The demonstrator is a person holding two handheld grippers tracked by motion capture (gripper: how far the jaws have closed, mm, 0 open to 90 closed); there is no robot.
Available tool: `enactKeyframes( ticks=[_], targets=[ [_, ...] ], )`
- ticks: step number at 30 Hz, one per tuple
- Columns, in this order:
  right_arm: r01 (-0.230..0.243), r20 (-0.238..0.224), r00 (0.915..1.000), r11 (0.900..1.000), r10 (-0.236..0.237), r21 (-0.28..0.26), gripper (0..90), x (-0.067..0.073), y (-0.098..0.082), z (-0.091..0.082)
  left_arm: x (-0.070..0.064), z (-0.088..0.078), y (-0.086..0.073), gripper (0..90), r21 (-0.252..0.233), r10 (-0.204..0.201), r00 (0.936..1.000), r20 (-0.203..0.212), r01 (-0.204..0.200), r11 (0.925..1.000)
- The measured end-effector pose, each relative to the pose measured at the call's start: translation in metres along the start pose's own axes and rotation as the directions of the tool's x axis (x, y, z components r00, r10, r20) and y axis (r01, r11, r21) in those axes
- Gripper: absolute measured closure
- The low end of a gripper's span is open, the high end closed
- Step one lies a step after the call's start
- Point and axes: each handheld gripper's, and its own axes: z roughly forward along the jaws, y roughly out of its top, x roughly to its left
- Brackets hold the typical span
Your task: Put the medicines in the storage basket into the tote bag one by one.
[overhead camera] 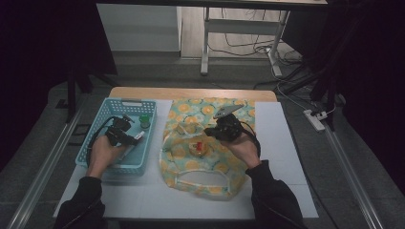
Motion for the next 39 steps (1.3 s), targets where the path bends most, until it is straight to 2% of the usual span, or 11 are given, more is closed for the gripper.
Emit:
enactKeyframes(
  ticks=[5,17,21,27,39],
  targets=[
    [0.002,0.0,1.0,1.0,-0.002,-0.003,90.0,0.0,0.0,0.0,0.0,-0.009,0.003,72.6,-0.017,-0.01,0.9999,-0.004,0.01,0.9998],
    [0.005,0.001,1.0,1.0,-0.005,-0.01,90.0,0.0,0.0,-0.001,-0.005,-0.034,0.002,72.7,-0.103,0.026,0.9996,-0.014,-0.027,0.9943],
    [0.004,0.003,1.0,1.0,-0.004,-0.012,90.0,0.0,0.0,-0.001,-0.007,-0.043,0.001,72.7,-0.125,0.029,0.9995,0.012,-0.028,0.9917],
    [0.004,0.001,1.0,1.0,-0.004,-0.014,90.0,0.001,0.001,-0.001,-0.014,-0.056,0.0,72.7,-0.16,0.044,0.9987,0.026,-0.039,0.9863],
    [-0.002,0.004,1.0,1.0,0.002,-0.016,90.0,0.0,0.001,-0.001,-0.033,-0.069,0.002,72.7,-0.168,0.06,0.9951,0.078,-0.047,0.9848]
  ],
)
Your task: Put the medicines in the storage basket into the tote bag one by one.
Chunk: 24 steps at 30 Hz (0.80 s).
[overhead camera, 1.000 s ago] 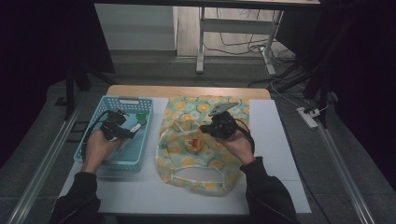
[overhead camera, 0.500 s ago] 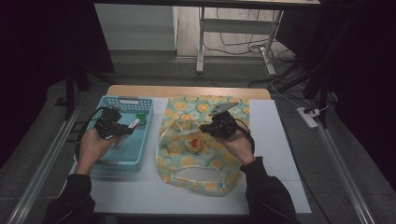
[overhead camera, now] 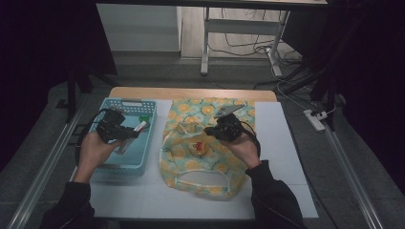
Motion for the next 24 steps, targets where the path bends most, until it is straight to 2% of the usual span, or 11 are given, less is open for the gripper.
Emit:
enactKeyframes(
  ticks=[12,17,24],
  targets=[
    [0.0,-0.004,1.0,1.0,0.0,-0.008,90.0,0.0,0.0,-0.001,-0.035,0.004,0.013,72.7,-0.013,0.072,0.9953,0.065,-0.072,0.9974],
    [0.001,-0.002,1.0,1.0,-0.001,-0.012,90.0,0.0,0.001,-0.002,-0.047,0.009,0.016,72.7,-0.019,0.085,0.991,0.104,-0.084,0.9963],
    [0.003,0.001,1.0,1.0,-0.003,-0.013,90.0,0.0,0.001,-0.002,-0.066,0.019,0.021,72.7,-0.01,0.131,0.983,0.129,-0.131,0.9913]
  ],
)
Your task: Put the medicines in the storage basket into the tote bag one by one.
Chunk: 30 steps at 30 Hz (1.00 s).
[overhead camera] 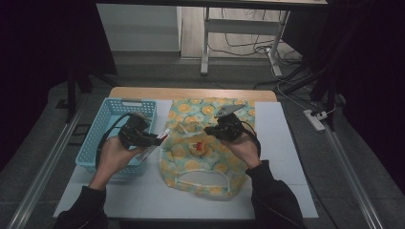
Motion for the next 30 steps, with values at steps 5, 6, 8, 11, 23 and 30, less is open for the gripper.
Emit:
enactKeyframes(
  ticks=[5,6,8,11,23,30],
  targets=[
    [0.0,0.001,1.0,1.0,0.0,-0.007,90.0,0.0,0.0,-0.001,-0.01,0.007,0.005,72.7,0.006,0.022,0.9995,0.021,-0.022,0.9997],
    [0.0,0.001,1.0,1.0,0.0,-0.007,90.0,0.0,0.0,-0.001,-0.012,0.009,0.007,72.7,0.008,0.027,0.9993,0.025,-0.027,0.9996],
    [0.0,0.002,1.0,1.0,0.0,-0.007,90.0,0.0,0.0,-0.001,-0.015,0.013,0.009,72.7,0.01,0.033,0.9988,0.035,-0.034,0.9994],
    [0.0,0.002,1.0,1.0,0.0,-0.007,90.0,0.0,0.0,-0.001,-0.022,0.021,0.013,72.7,0.017,0.047,0.9976,0.051,-0.047,0.9987],
    [0.0,0.004,1.0,1.0,0.0,-0.013,90.0,0.0,0.001,-0.002,-0.039,0.048,0.03,72.7,0.052,0.091,0.9938,0.064,-0.095,0.9942],
    [0.001,0.004,1.0,1.0,0.0,-0.016,90.0,0.0,0.001,-0.002,-0.047,0.067,0.039,72.6,0.069,0.117,0.9915,0.057,-0.121,0.9903]
  ],
)
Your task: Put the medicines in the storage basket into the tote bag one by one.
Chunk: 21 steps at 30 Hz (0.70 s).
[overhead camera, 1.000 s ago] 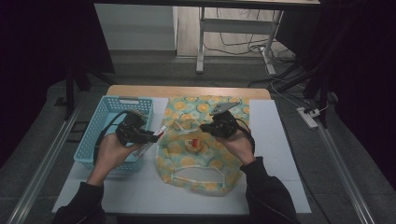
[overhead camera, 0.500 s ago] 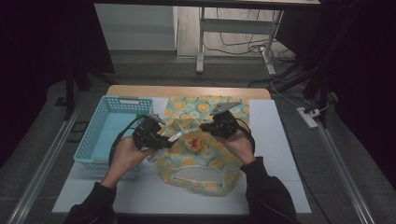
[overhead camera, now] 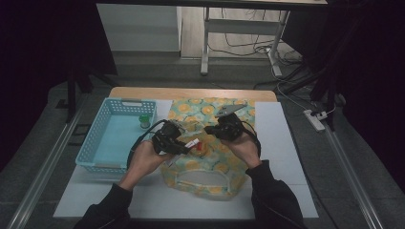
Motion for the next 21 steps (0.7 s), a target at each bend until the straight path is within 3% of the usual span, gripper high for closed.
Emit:
enactKeyframes(
  ticks=[10,21],
  targets=[
    [0.001,0.002,1.0,1.0,-0.001,-0.003,90.0,0.0,0.0,0.0,0.001,0.025,0.015,72.6,0.012,0.017,0.9994,-0.032,-0.017,0.9998],
    [-0.001,0.005,1.0,1.0,0.001,-0.001,90.0,0.0,0.0,0.0,0.014,0.042,0.023,72.6,0.003,-0.015,0.998,-0.061,0.015,0.9999]
  ],
)
